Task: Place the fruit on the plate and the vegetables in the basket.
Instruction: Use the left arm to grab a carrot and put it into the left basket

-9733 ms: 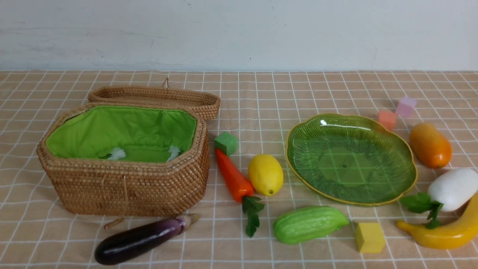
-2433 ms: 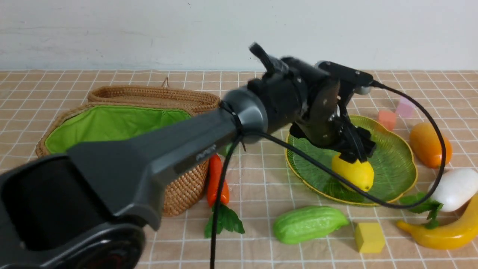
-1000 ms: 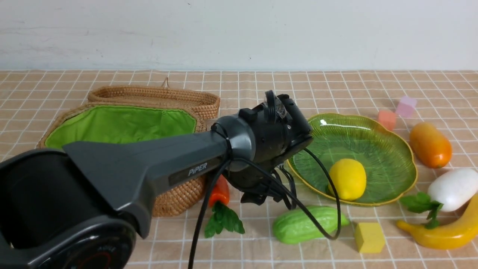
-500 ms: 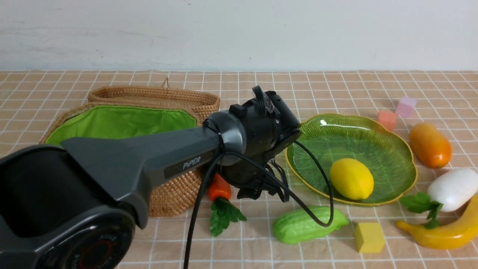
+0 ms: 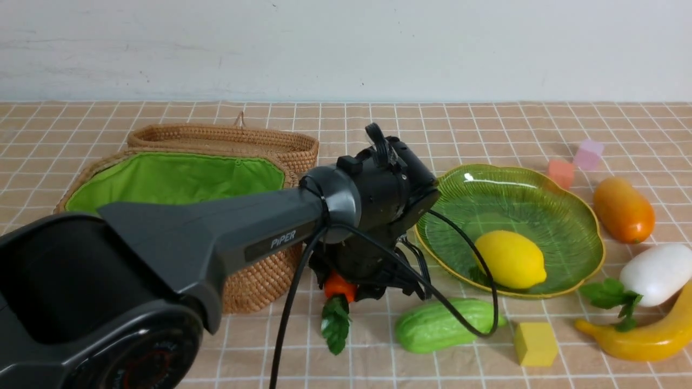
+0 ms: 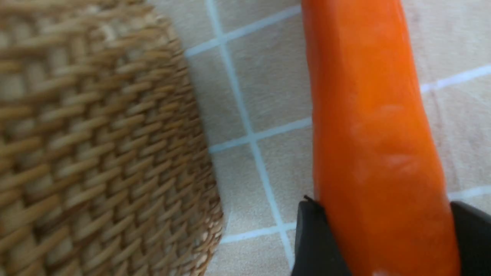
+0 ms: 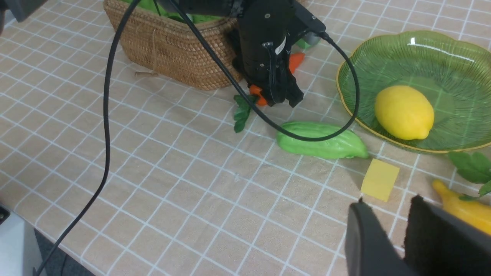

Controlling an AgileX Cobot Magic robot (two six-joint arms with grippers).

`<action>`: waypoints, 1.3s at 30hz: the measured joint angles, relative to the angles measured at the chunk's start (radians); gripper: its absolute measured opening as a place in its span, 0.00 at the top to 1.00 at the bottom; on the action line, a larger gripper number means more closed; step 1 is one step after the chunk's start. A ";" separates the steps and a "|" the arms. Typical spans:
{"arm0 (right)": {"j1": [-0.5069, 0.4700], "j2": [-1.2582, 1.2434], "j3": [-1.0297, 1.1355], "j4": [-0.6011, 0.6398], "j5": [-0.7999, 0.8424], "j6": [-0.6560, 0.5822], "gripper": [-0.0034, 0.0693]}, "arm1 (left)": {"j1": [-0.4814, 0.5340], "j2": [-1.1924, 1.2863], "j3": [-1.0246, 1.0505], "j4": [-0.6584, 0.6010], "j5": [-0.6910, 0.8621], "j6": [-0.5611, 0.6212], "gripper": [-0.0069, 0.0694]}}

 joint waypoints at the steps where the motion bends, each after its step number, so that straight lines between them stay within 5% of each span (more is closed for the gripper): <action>1: 0.000 0.000 0.000 0.000 0.000 0.000 0.70 | -0.002 0.000 0.000 0.000 -0.005 0.005 0.39; 14: 0.000 0.000 0.000 0.000 -0.023 0.000 0.69 | -0.049 -0.088 0.001 -0.036 -0.011 0.139 0.39; 23: 0.000 0.000 0.000 0.000 -0.068 0.000 0.69 | -0.087 -0.415 0.007 -0.057 0.102 0.599 0.39; 29: 0.000 0.000 0.000 0.002 -0.073 0.000 0.68 | 0.087 -0.654 0.164 -0.110 0.118 0.978 0.39; 32: 0.000 0.000 0.000 0.002 -0.074 0.000 0.68 | 0.256 -0.710 0.251 -0.140 0.126 1.195 0.39; 39: 0.000 0.000 0.000 0.004 -0.074 0.000 0.67 | 0.437 -0.637 0.324 -0.162 -0.007 1.306 0.39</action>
